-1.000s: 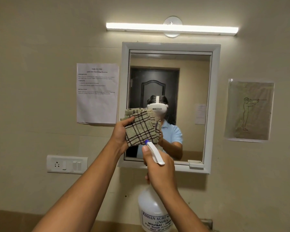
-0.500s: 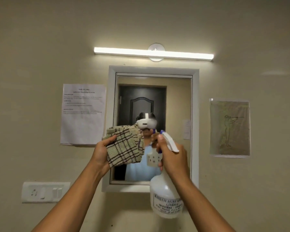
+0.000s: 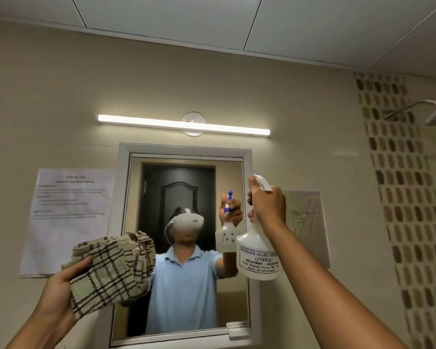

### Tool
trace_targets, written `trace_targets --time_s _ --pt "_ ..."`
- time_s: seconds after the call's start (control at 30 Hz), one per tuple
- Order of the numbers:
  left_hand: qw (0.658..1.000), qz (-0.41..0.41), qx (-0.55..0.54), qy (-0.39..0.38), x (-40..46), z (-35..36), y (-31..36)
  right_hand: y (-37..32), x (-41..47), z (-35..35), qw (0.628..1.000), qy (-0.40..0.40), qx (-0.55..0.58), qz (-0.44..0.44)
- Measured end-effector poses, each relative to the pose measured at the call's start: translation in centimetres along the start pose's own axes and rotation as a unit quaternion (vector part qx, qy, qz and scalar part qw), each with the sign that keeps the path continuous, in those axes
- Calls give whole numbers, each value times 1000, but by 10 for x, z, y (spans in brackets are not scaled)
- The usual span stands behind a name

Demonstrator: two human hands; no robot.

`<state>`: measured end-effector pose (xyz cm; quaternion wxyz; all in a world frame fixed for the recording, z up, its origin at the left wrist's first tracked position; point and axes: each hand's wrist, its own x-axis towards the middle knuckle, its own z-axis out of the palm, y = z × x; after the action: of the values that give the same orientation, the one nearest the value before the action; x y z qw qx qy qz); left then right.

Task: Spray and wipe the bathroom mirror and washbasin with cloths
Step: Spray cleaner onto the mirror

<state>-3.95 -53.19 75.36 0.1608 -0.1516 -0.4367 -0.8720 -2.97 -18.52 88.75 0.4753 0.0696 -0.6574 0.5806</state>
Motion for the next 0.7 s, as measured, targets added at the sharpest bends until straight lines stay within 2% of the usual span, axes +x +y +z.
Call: trace_targets --time_s 0.27,0.47,0.7 --pt "1000 -2 4 -11 -11 1 6 -5 2 17 1000 -4 7 16" --pt "1000 -2 4 4 -27 -7 10 -16 -19 40 999 -35 3 -19" --pt "999 -1 13 33 -39 -26 17 -32 -47 92 996 -87 4 -17"
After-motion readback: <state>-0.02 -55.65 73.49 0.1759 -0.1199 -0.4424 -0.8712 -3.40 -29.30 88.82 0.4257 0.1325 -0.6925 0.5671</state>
